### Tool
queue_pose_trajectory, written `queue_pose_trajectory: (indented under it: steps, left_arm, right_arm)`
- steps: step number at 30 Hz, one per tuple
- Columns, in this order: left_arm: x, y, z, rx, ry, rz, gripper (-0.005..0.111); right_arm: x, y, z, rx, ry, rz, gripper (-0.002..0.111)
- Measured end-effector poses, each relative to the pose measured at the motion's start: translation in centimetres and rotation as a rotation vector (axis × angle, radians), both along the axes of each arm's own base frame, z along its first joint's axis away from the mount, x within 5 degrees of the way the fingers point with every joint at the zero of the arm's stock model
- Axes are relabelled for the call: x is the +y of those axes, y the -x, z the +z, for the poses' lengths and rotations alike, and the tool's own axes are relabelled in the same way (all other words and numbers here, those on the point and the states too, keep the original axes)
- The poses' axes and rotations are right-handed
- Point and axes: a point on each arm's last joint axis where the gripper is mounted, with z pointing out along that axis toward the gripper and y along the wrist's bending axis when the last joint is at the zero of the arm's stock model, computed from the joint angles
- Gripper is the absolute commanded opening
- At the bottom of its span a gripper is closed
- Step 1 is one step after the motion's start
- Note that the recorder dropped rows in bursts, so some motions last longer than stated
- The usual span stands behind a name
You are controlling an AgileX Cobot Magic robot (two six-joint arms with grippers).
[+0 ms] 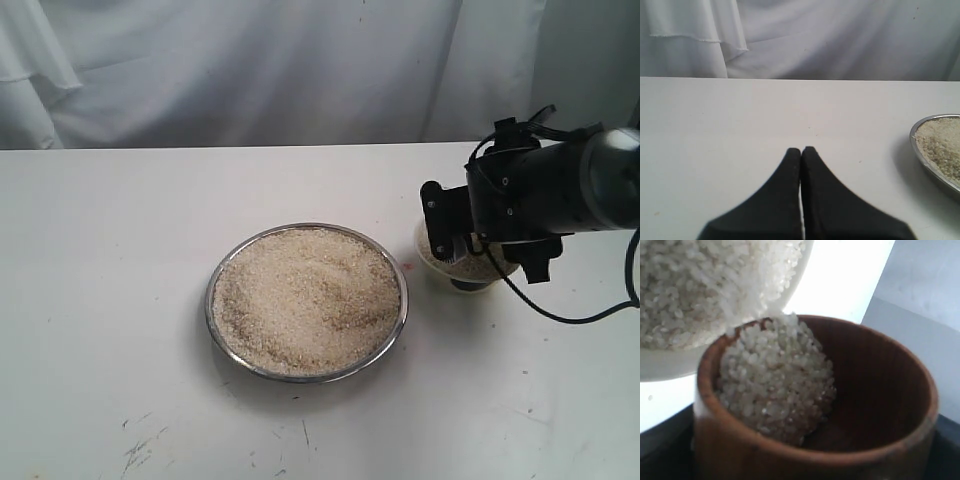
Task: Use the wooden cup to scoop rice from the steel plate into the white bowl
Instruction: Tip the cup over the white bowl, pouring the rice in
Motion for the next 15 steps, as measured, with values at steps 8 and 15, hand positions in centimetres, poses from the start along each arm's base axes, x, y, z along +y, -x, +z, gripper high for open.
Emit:
queue_pose_trajectory:
  steps: [8, 15]
  left_arm:
    - [0.0, 0.0, 0.0, 0.0, 0.0, 0.0, 0.0]
    - [0.0, 0.0, 0.0, 0.0, 0.0, 0.0, 0.0]
  right_arm:
    - [0.85, 0.2, 0.26, -0.023, 0.035, 0.052, 0.0]
    - [0.98, 0.11, 0.6, -0.051, 0.081, 0.077, 0.0]
